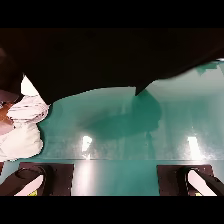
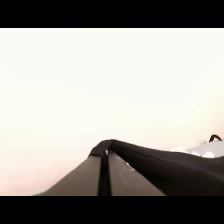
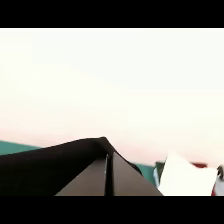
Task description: Fold the shirts.
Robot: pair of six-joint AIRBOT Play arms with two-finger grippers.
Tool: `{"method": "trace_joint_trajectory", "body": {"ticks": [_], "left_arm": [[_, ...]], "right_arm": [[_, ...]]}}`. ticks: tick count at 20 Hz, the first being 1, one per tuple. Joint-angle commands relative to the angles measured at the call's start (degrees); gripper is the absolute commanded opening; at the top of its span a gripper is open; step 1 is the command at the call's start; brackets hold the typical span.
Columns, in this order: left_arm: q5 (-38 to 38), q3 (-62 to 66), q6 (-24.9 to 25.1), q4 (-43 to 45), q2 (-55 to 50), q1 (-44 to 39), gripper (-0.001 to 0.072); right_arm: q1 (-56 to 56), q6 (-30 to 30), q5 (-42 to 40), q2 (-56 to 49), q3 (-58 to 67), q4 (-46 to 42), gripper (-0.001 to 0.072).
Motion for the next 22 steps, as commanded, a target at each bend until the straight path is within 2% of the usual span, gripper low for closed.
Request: {"method": "trace_joint_trajectory", "body": {"ticks": [1,3,5,7,9,11,14,18,22], "left_arm": [[0.13,1.03,-1.38,-0.09,3.48,0.07,0.0030],[-0.13,1.03,-2.71,-0.15,4.50,0.07,0.0030],[-2.27,0.02,-2.73,1.05,4.72,0.07,0.0030],[-4.48,-4.79,-5.25,5.70,4.59,0.07,0.0030],[-8.09,-11.89,-9.11,13.42,3.37,0.07,0.0030],[-15.37,-18.38,-11.10,18.73,-0.11,0.07,0.0030],[-20.09,-29.16,-10.99,17.46,-8.09,0.07,0.0030],[-9.46,-36.11,-5.14,18.01,-20.87,0.09,0.0030],[-1.53,-36.00,-5.53,17.99,-29.35,0.09,0.0032]], "right_arm": [[-0.04,2.16,-0.15,6.47,0.00,-5.70,0.0010],[-0.04,3.10,1.03,8.07,0.02,-9.40,0.0010],[0.02,3.43,3.34,7.82,0.00,-9.57,0.0010],[0.09,5.05,7.50,4.96,0.02,-9.07,0.0010],[0.09,8.20,14.05,-0.44,0.00,-9.07,0.0010],[1.51,10.05,21.90,-7.91,-0.02,-9.16,0.0010],[6.03,10.34,29.59,-21.44,-0.04,-9.60,0.0010],[11.21,10.34,23.08,-36.59,-0.15,-9.75,0.0010],[13.40,10.40,14.86,-43.93,-0.15,-9.53,0.0015]]}}
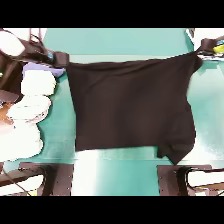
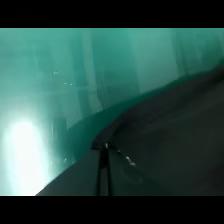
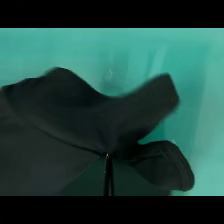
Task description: Fold the shirts.
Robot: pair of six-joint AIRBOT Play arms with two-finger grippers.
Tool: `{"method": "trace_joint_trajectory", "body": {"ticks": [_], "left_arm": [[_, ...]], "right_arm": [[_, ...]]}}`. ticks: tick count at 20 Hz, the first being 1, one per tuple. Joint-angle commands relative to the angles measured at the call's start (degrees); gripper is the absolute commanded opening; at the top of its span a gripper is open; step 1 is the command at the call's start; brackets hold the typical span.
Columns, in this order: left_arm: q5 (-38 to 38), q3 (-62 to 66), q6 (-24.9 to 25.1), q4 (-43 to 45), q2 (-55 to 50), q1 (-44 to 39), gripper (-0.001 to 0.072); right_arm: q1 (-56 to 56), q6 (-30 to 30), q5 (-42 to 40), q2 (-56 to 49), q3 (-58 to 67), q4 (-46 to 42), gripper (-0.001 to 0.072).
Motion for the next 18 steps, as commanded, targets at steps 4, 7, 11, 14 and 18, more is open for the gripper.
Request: {"method": "trace_joint_trajectory", "body": {"ticks": [4,7,11,14,18], "left_arm": [[2.73,-1.22,0.11,0.20,-7.32,1.64,0.0526],[-9.60,-0.07,0.13,-0.20,-5.16,6.91,0.0525],[-15.13,-9.51,4.42,-1.70,4.61,11.47,0.0525],[-14.34,-27.91,6.01,-9.05,12.96,11.56,0.0525],[-12.24,-47.34,11.41,-21.88,16.94,11.56,0.0525]], "right_arm": [[0.31,2.40,-2.67,-7.08,0.02,0.66,0.0445],[-3.93,0.07,9.22,-4.81,-1.97,0.68,0.0306],[-10.32,-2.93,12.17,5.79,-20.37,2.89,0.0305],[-15.17,-8.37,10.34,16.26,-37.53,14.14,0.0305],[-19.61,-9.88,9.51,25.99,-49.79,18.21,0.0305]]}}
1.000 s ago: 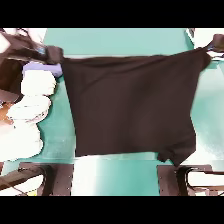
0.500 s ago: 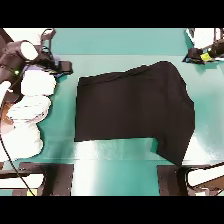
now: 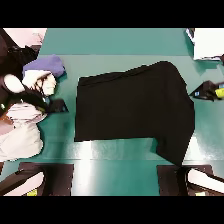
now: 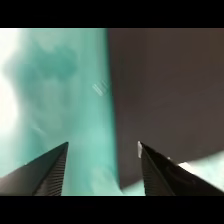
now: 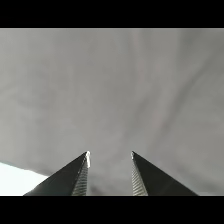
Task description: Fold the shirts.
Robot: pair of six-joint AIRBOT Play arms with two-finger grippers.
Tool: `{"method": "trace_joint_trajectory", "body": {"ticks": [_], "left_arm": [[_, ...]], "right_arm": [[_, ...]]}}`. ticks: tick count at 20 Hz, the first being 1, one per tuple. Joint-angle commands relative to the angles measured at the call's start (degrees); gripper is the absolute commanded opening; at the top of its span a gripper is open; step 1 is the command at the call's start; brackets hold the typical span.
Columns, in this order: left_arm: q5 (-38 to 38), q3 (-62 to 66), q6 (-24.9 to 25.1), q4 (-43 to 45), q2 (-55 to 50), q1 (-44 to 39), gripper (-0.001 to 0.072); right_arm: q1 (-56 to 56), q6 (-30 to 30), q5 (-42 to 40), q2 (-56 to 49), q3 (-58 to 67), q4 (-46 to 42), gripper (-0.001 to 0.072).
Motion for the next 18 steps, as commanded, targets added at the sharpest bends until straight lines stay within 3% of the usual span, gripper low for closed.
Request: {"method": "trace_joint_trajectory", "body": {"ticks": [1,3,13,14,15,16,17,18], "left_arm": [[0.63,-15.76,5.18,-11.34,3.32,0.37,0.0525],[1.05,-20.20,7.78,-13.99,3.30,0.37,0.0525],[7.72,-27.43,10.08,-22.49,3.19,0.37,0.0523],[8.96,-27.41,10.10,-24.06,3.19,0.37,0.0414],[10.01,-27.30,10.14,-25.27,3.19,0.37,0.0240],[11.06,-27.30,10.14,-26.43,3.19,0.37,0.0112],[11.69,-26.93,10.32,-26.51,3.19,0.37,0.0030],[11.89,-25.97,10.78,-26.05,3.21,0.37,0.0031]], "right_arm": [[-4.09,-2.10,-0.26,8.96,-10.95,4.59,0.0305],[-5.03,-2.10,-0.24,12.07,-12.81,4.59,0.0305],[-5.20,-2.10,-0.37,16.65,-13.70,4.48,0.0305],[-5.22,-2.10,-0.50,16.65,-13.73,4.04,0.0305],[-5.27,-2.05,-0.52,16.65,-13.73,2.05,0.0305],[-5.27,-1.79,-0.24,16.65,-13.79,-1.09,0.0305],[-5.27,-0.63,0.04,16.68,-14.32,-5.14,0.0305],[-5.51,-0.04,0.33,16.68,-15.58,-8.81,0.0305]]}}
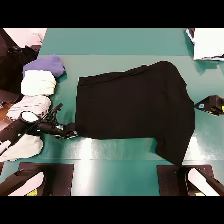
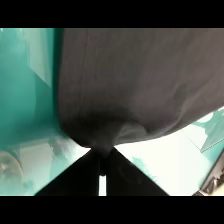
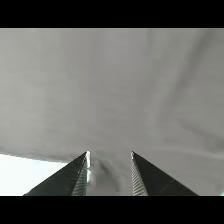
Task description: Fold the shirts.
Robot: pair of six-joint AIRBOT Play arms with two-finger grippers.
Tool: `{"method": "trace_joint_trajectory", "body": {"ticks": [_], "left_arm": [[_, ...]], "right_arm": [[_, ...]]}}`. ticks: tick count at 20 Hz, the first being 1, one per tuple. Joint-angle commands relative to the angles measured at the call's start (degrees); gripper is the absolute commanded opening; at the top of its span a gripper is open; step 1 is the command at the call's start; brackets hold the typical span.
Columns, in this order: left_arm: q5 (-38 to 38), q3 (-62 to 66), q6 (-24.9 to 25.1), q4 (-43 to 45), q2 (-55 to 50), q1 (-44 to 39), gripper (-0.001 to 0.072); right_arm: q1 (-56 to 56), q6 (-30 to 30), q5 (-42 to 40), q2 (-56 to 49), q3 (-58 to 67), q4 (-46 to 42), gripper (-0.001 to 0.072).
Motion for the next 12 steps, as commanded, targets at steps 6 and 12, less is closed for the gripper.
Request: {"method": "trace_joint_trajectory", "body": {"ticks": [6,12], "left_arm": [[-0.13,13.07,0.92,1.99,0.07,0.04,0.0030],[1.49,15.06,1.14,2.43,0.07,0.04,0.0030]], "right_arm": [[-13.42,1.05,-4.17,-0.48,-13.18,-10.08,0.0483],[-18.03,-2.60,-6.64,-12.00,-15.63,-8.04,0.0427]]}}
